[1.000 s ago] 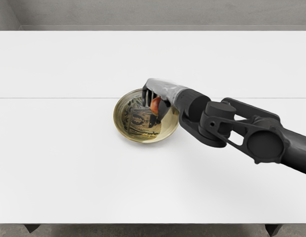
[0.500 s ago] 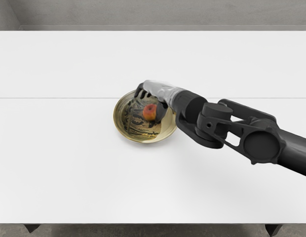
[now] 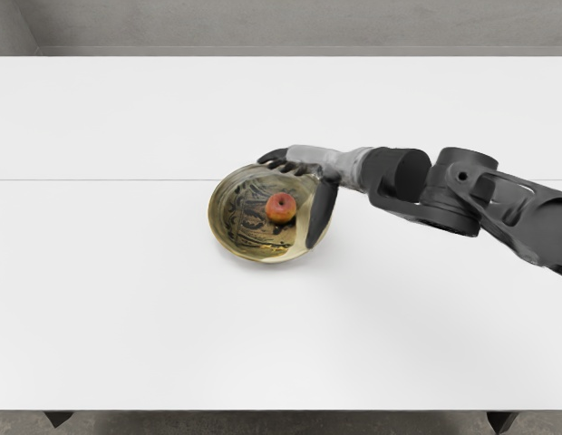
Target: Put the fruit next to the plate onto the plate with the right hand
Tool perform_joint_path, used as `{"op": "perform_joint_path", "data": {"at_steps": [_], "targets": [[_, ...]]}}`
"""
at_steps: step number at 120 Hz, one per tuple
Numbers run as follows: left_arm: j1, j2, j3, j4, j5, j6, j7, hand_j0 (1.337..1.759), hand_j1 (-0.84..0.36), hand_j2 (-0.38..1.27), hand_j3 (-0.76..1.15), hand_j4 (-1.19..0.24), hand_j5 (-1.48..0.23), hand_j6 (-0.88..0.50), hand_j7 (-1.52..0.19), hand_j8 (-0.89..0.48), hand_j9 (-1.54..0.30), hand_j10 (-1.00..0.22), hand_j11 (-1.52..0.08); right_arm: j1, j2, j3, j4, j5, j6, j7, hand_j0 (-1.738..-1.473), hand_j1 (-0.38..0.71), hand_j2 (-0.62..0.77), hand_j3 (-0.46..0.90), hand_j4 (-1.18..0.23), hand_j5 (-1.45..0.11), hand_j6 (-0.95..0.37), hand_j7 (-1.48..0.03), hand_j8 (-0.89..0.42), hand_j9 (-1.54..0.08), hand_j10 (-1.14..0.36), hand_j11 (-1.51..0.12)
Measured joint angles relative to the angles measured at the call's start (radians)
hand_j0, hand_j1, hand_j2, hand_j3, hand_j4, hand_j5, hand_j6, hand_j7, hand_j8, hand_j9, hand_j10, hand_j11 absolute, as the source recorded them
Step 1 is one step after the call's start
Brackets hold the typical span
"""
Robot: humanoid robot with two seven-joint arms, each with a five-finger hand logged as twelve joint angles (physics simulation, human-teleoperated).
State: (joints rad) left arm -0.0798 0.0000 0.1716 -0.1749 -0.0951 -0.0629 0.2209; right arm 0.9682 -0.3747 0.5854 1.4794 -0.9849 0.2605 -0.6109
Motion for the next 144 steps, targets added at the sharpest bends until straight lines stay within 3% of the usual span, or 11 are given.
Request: {"op": "perform_joint_path", "data": {"at_steps": [35,70,95,144], "targets": [[0.000,0.000,0.000,0.000,0.000,0.000,0.000,1.658,0.35,0.00,0.00,0.00,0.00,0.00,0.00,0.00,0.00,0.00,0.00,-0.008,-0.213,0.079,0.001,0.383,0.287,0.000,-1.658,-0.33,0.00,0.00,-0.02,-0.03,-0.02,-0.03,-0.02,-0.03,-0.02,-0.03],[0.000,0.000,0.000,0.000,0.000,0.000,0.000,1.658,0.35,0.00,0.00,0.00,0.00,0.00,0.00,0.00,0.00,0.00,0.00,-0.013,-0.439,0.092,-0.005,0.685,0.347,0.000,-1.658,-0.34,0.00,0.00,-0.01,-0.01,-0.01,-0.01,-0.01,-0.01,-0.01,-0.01],[0.000,0.000,0.000,-0.004,0.000,0.000,0.000,1.658,0.35,0.00,0.00,0.00,0.00,0.00,0.00,0.00,0.00,0.00,0.00,-0.013,-0.540,0.091,-0.001,0.786,0.350,0.000,-1.658,-0.35,0.00,0.00,0.00,0.00,0.00,0.00,0.00,0.00,0.00,0.00],[0.000,0.000,0.000,-0.006,0.000,0.000,0.000,1.658,0.35,0.00,0.00,0.00,0.00,0.00,0.00,0.00,0.00,0.00,0.00,-0.013,-0.561,0.091,0.004,0.807,0.351,0.000,-1.658,-0.35,0.00,0.00,0.00,0.00,0.00,0.00,0.00,0.00,0.00,0.00]]}}
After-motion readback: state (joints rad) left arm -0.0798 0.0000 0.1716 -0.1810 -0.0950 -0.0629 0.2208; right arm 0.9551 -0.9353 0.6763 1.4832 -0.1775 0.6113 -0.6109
